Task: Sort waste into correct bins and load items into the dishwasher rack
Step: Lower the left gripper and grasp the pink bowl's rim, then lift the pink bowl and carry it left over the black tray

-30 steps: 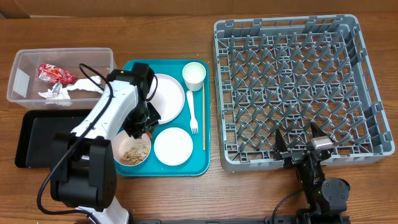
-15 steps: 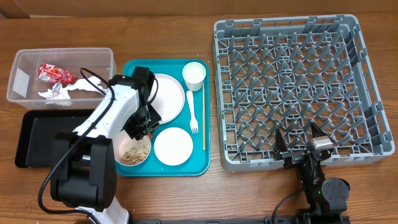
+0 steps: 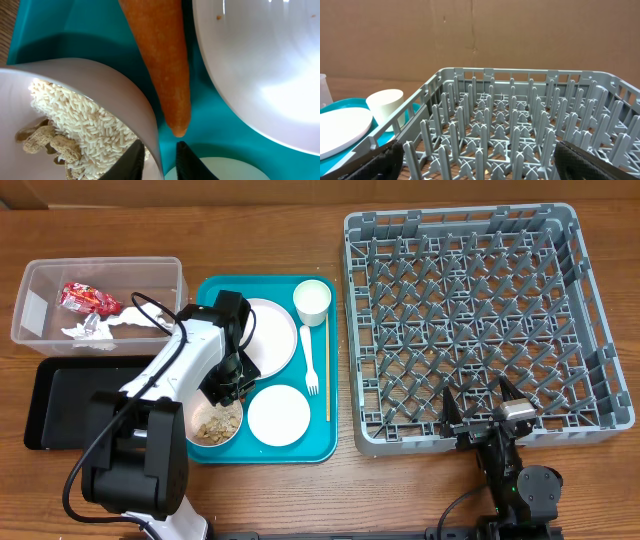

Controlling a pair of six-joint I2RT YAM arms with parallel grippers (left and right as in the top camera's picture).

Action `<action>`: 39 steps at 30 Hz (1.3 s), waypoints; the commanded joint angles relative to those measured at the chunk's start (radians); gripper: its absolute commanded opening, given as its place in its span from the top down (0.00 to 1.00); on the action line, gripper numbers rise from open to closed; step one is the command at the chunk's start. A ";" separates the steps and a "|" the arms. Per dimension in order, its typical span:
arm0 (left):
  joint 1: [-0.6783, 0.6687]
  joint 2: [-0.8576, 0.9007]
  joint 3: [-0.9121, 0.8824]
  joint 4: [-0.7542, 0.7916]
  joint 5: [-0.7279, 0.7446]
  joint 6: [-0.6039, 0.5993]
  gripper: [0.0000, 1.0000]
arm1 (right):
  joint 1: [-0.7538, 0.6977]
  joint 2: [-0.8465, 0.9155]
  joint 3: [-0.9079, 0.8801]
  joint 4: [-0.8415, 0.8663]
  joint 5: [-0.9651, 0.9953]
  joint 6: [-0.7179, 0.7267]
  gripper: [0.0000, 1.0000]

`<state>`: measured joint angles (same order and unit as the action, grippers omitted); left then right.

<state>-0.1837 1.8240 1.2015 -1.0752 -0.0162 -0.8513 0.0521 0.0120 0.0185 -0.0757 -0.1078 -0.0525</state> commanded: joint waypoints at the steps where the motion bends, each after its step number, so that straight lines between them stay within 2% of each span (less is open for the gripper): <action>1: -0.007 -0.013 -0.006 0.003 -0.010 -0.018 0.80 | -0.003 -0.007 -0.011 0.004 -0.005 0.004 0.00; 7: -0.007 -0.013 -0.006 0.003 -0.010 -0.017 0.96 | -0.003 -0.007 -0.011 0.004 -0.005 0.004 0.00; 11: -0.007 -0.013 -0.006 0.003 -0.013 -0.008 0.96 | -0.003 -0.007 -0.011 0.004 -0.005 0.003 0.00; 16: -0.007 -0.013 -0.006 0.002 -0.010 0.092 0.96 | -0.003 -0.007 -0.011 0.004 -0.005 0.004 0.00; 21: -0.007 -0.013 0.020 -0.025 -0.010 0.098 0.96 | -0.003 -0.007 -0.011 0.004 -0.005 0.004 0.00; 35: -0.007 -0.014 0.247 -0.223 -0.023 0.164 0.96 | -0.003 -0.007 -0.011 0.004 -0.005 0.004 0.00; 39: -0.007 -0.014 0.333 -0.295 -0.084 0.198 0.96 | -0.003 -0.007 -0.011 0.004 -0.005 0.004 0.00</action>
<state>-0.1837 1.8240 1.4551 -1.3365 -0.0330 -0.7048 0.0521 0.0120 0.0185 -0.0757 -0.1081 -0.0525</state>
